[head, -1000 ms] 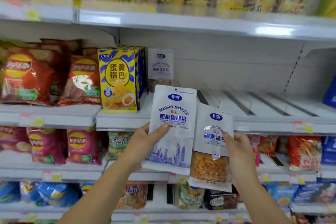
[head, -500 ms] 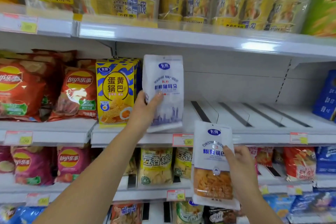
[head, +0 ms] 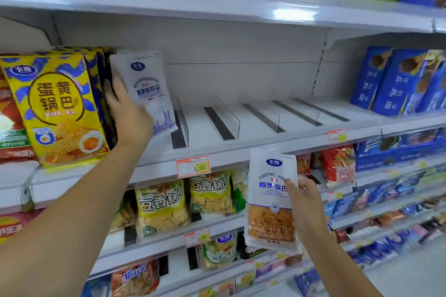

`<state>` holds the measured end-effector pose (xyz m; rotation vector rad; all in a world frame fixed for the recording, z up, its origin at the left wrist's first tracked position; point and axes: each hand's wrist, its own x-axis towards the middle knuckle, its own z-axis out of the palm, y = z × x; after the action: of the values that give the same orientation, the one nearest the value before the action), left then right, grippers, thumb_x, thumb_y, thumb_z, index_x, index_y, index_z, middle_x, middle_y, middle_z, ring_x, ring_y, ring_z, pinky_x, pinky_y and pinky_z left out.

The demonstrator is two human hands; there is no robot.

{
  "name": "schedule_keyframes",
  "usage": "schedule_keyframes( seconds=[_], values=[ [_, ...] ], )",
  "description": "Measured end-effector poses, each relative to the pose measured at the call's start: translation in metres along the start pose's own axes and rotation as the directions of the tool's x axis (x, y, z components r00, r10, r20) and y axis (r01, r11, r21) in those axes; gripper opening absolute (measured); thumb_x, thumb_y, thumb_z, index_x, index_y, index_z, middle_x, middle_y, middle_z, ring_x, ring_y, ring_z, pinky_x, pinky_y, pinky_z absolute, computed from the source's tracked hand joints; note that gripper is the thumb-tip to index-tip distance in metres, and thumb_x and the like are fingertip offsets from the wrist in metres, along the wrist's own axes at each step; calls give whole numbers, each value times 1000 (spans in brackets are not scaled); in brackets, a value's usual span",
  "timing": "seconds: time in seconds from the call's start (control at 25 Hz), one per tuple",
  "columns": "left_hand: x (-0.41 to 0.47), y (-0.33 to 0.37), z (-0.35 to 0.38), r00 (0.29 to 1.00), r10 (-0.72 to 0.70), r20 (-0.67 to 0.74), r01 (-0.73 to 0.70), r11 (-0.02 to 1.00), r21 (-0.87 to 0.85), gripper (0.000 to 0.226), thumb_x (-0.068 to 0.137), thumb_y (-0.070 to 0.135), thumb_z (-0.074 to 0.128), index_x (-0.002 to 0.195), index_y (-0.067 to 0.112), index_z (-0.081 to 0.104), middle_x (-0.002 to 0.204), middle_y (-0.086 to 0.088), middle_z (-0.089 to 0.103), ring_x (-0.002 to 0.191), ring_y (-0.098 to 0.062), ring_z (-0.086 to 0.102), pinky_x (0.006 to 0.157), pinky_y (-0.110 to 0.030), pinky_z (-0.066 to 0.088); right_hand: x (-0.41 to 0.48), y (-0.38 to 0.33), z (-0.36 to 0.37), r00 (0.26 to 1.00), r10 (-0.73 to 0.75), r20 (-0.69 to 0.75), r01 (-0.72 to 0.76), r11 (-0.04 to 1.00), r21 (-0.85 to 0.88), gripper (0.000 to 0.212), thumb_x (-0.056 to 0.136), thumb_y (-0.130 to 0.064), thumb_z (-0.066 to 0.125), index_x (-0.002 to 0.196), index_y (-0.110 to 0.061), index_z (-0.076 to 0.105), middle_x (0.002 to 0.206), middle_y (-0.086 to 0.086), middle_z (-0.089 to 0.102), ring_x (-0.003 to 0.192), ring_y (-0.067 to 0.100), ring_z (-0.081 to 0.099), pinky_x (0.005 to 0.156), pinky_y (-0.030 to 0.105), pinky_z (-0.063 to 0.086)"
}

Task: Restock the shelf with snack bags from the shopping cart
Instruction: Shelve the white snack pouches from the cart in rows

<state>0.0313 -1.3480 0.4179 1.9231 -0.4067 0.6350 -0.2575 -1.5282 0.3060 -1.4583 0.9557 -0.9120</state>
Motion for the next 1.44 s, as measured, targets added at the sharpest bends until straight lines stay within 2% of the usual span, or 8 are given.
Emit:
schedule_keyframes(
  seconds=[0.32,0.48,0.6,0.72,0.84,0.96,1.2,1.44],
  values=[
    [23,-7,6,991,-22,134,3,990,140,102,83,-3,60,155,27,-5,159,-14,18,144,-34,26,118,-43,27,2,23,-15,999,51,-15,-50,998,43,23,96,-27,57,88,-8,47,88,17,63,72,26,59,56,32,40],
    [-36,16,11,965,259,-38,-254,962,103,81,83,21,45,155,15,10,158,-28,9,147,-39,12,121,-40,14,4,64,-47,994,83,-74,-85,996,-24,21,96,-23,56,83,-11,45,78,3,57,68,15,56,54,28,39],
    [-123,25,20,757,652,51,-646,757,-96,72,82,3,44,150,15,26,152,-20,23,144,-32,20,121,-39,14,10,117,-78,977,178,-121,-183,983,-30,21,93,-18,60,78,-12,46,75,6,58,70,22,58,65,41,49],
    [-259,1,38,522,775,355,-705,627,-332,52,86,-6,47,136,8,45,142,-19,43,125,-34,44,108,-32,35,4,189,-117,925,342,-165,-369,911,-184,18,93,-19,58,92,-2,54,82,10,60,75,23,58,55,28,46],
    [-380,-54,56,404,499,767,-450,838,-308,52,88,-4,48,135,18,52,147,-8,44,128,-25,46,98,-33,45,-8,255,-157,851,472,-230,-523,800,-295,11,95,-16,54,95,-6,51,87,11,59,77,23,56,62,29,44],
    [-456,-108,71,271,5,963,-160,986,40,55,93,-1,46,142,26,45,155,5,32,131,-18,46,102,-32,44,-21,318,-180,786,573,-230,-613,675,-411,11,93,-18,55,87,-10,52,83,9,61,78,25,58,75,37,50],
    [-559,-162,88,24,-543,840,-53,838,543,52,96,35,56,142,15,43,140,-9,49,120,-24,57,99,-34,47,-42,408,-189,675,735,-58,-646,551,-528,20,93,-23,55,104,-9,61,93,9,69,79,24,64,68,34,54],
    [-604,-177,114,-46,-676,735,-159,732,663,46,97,43,54,120,3,57,111,-12,68,104,-27,64,86,-30,48,-60,437,-198,700,703,-129,-536,397,-745,41,93,-22,56,130,-8,47,122,13,59,109,31,57,85,36,46]
  ],
)
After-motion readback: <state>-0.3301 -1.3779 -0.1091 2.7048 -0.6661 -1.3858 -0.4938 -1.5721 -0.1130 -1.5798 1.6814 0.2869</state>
